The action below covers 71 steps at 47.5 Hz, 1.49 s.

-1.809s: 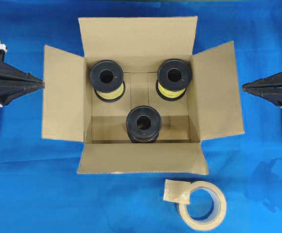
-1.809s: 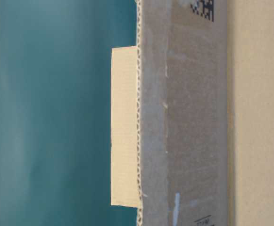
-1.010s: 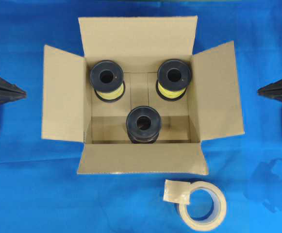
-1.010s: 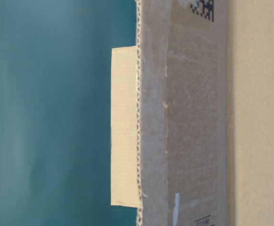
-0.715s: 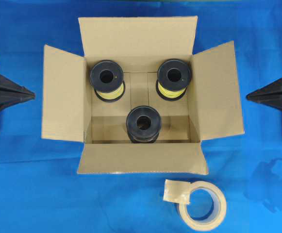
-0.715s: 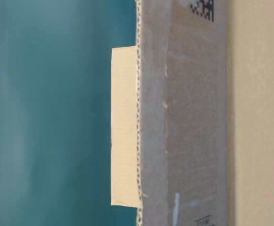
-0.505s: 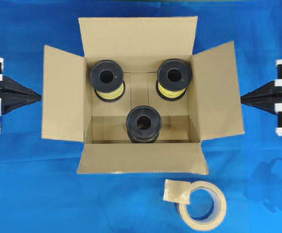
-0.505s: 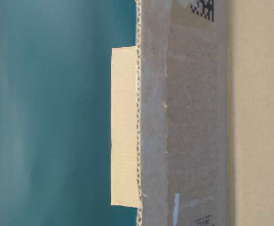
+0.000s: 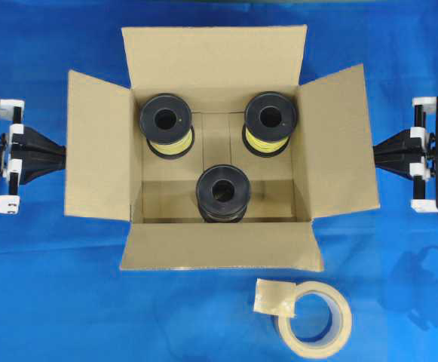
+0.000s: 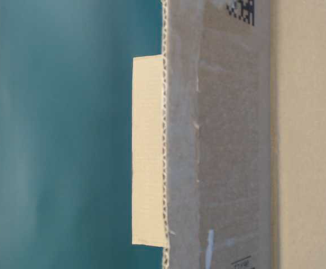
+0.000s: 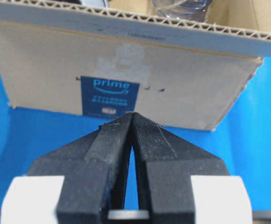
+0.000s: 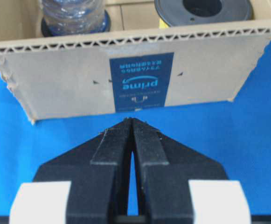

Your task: Close the cardboard box.

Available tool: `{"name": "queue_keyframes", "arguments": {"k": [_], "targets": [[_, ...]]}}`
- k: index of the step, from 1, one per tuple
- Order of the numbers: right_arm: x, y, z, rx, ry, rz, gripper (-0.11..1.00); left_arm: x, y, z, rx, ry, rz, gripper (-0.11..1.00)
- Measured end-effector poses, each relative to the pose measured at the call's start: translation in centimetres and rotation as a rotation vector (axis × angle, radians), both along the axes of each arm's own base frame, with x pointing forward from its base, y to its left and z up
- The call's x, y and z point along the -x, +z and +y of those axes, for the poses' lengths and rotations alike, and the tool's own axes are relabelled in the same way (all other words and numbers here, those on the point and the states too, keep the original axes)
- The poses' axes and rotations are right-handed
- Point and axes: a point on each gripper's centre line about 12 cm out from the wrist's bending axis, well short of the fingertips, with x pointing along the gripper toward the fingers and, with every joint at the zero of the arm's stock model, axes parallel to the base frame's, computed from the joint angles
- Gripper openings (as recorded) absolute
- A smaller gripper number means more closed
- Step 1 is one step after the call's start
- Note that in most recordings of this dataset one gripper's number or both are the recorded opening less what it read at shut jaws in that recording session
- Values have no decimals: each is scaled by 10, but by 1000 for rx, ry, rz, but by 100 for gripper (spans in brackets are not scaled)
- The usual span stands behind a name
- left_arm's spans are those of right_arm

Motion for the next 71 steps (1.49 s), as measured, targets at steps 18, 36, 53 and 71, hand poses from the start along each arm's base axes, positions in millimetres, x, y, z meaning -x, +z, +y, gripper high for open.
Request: {"name": "queue_keyframes", "arguments": {"k": [18, 36, 53, 71], "targets": [[-32, 12, -4, 27, 1, -56, 0, -46, 10, -3, -26, -26, -4, 0], [-69, 32, -7, 50, 10, -117, 0, -86, 16, -3, -31, -27, -29, 0], [-107, 26, -10, 55, 8, -116, 0, -115, 21, -2, -69, -37, -46, 0], [-149, 6, -14, 48, 11, -38, 0, -149, 2, -2, -85, -44, 14, 0]]}}
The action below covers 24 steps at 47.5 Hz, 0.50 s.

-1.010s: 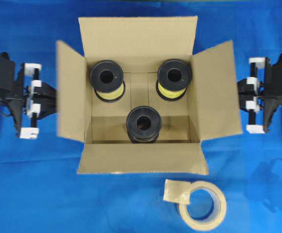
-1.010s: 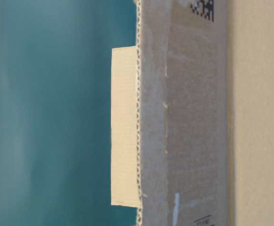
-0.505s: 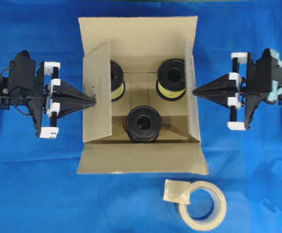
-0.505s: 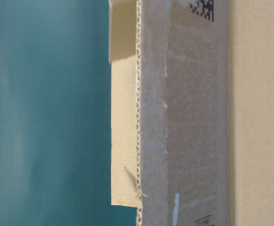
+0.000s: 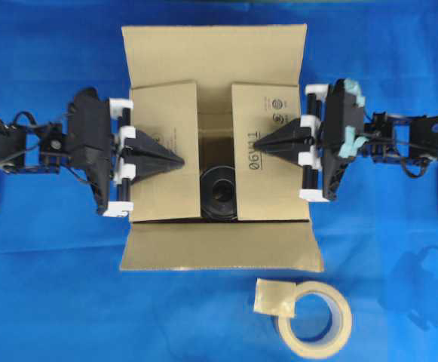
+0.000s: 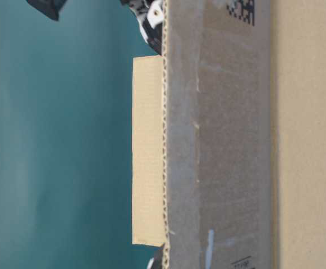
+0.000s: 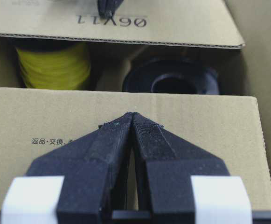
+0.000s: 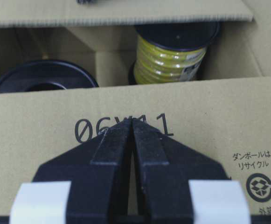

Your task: Close the cardboard box.

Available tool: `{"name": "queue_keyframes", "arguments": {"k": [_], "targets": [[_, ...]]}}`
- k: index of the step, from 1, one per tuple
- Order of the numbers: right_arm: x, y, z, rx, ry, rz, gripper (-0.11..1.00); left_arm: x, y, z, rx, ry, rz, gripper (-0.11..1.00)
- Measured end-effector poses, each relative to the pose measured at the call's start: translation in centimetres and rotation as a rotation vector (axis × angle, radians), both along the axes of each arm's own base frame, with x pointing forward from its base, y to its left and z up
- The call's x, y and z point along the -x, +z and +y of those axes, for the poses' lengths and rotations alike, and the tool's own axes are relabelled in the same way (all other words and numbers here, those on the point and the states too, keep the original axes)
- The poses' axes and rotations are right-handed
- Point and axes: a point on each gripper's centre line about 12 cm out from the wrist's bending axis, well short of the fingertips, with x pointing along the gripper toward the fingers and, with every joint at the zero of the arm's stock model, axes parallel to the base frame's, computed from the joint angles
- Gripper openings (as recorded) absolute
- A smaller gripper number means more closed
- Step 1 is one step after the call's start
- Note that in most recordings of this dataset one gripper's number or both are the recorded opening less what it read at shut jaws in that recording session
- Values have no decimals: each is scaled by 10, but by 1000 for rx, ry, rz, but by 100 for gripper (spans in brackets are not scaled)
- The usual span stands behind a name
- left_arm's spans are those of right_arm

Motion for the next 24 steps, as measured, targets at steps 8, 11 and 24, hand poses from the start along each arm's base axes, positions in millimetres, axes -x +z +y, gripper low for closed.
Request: {"name": "queue_keyframes", "arguments": {"k": [8, 11, 24], "targets": [[-1, -3, 0, -2, -1, 9, 0, -4, -2, 0, 1, 1, 6, 0], [-1, -3, 0, -2, 1, 9, 0, -6, -1, 1, 2, 4, 2, 0], [-1, -3, 0, -2, -1, 9, 0, -25, 6, 24, -29, 60, -24, 0]]}}
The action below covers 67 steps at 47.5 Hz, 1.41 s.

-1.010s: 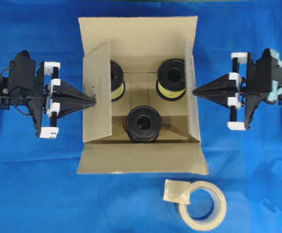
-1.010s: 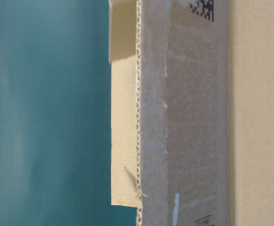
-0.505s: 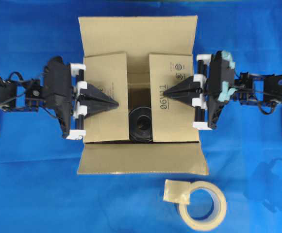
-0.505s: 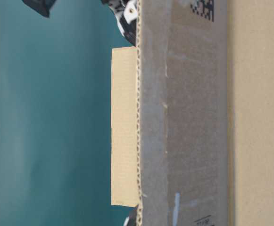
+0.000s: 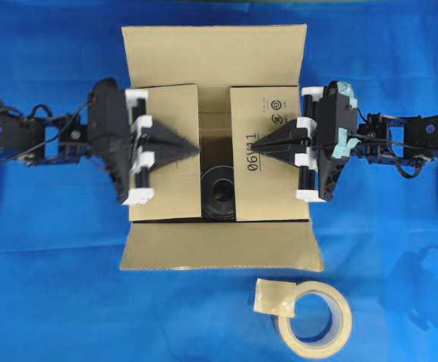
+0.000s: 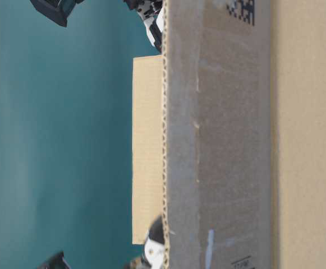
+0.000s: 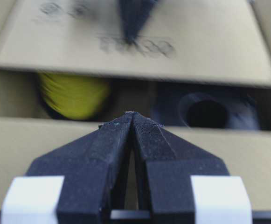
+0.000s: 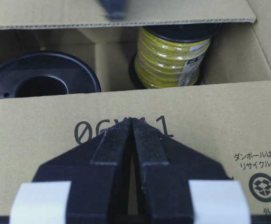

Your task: Close the cardboard box.

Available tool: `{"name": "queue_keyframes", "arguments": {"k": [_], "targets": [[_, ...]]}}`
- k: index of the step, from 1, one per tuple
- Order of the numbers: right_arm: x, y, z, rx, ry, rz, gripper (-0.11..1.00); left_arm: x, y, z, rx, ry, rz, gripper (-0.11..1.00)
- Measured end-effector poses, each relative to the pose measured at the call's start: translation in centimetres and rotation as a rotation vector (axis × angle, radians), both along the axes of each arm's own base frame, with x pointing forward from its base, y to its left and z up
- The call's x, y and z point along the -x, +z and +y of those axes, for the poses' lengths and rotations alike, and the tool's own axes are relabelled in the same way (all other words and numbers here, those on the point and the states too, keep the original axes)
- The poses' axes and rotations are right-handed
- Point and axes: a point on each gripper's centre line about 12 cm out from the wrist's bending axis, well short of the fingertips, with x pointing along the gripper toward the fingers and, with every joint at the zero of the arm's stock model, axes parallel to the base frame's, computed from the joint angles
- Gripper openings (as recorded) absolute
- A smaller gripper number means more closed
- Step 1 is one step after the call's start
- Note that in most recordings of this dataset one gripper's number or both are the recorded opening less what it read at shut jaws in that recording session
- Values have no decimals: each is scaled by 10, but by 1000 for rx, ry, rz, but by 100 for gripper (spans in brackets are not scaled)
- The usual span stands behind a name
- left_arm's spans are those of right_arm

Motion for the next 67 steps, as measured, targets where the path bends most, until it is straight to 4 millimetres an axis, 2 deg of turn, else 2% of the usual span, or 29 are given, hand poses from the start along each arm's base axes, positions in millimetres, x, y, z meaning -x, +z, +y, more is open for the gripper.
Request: {"name": "queue_keyframes", "arguments": {"k": [20, 32, 46, 67], "targets": [[-1, 0, 1, -1, 3, -2, 0, -48, 19, 60, -114, 111, -63, 0], [-1, 0, 1, -1, 3, -2, 0, -63, 15, 66, -112, 119, -63, 0], [-1, 0, 1, -1, 3, -2, 0, -65, -7, 76, -108, 135, -13, 0], [-1, 0, 2, -4, 4, -2, 0, -70, -17, 80, -104, 140, 5, 0]]}}
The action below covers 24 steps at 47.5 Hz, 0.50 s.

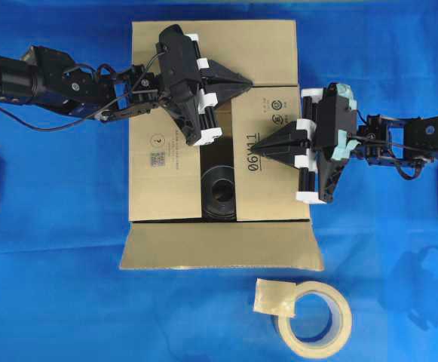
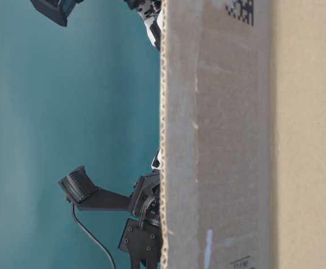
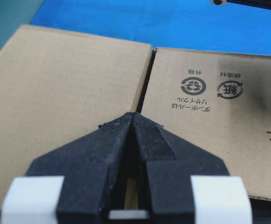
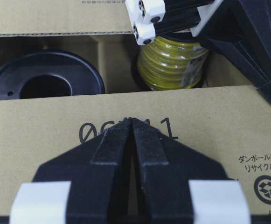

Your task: Close the cardboard box.

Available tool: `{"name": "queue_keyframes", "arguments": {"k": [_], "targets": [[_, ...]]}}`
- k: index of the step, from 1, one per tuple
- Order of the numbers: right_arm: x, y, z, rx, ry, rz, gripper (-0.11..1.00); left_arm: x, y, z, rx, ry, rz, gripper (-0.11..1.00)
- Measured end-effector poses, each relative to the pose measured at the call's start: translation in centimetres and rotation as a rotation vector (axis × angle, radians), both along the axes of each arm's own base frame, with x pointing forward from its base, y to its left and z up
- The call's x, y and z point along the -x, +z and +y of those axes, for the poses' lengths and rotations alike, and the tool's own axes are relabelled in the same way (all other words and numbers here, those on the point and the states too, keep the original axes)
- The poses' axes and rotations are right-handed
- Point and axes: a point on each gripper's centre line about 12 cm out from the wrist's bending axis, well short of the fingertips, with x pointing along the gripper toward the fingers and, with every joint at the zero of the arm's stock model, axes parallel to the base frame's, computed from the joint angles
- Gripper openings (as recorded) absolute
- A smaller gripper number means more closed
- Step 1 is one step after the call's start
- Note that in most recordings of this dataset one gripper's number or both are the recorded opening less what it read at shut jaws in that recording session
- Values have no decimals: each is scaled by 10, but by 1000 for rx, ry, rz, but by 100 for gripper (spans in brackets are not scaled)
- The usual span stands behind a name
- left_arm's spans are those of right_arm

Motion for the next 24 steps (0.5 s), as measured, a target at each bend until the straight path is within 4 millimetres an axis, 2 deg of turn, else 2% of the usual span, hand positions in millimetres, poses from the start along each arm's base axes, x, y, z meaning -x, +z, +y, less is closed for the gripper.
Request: {"name": "queue_keyframes", "arguments": {"k": [15, 24], "targets": [[1, -1, 2, -5, 3, 6, 0, 0, 1, 0, 0, 0, -1, 0], [6, 24, 11, -3, 29, -40, 0, 0, 0, 1, 2, 2, 1, 0]]}}
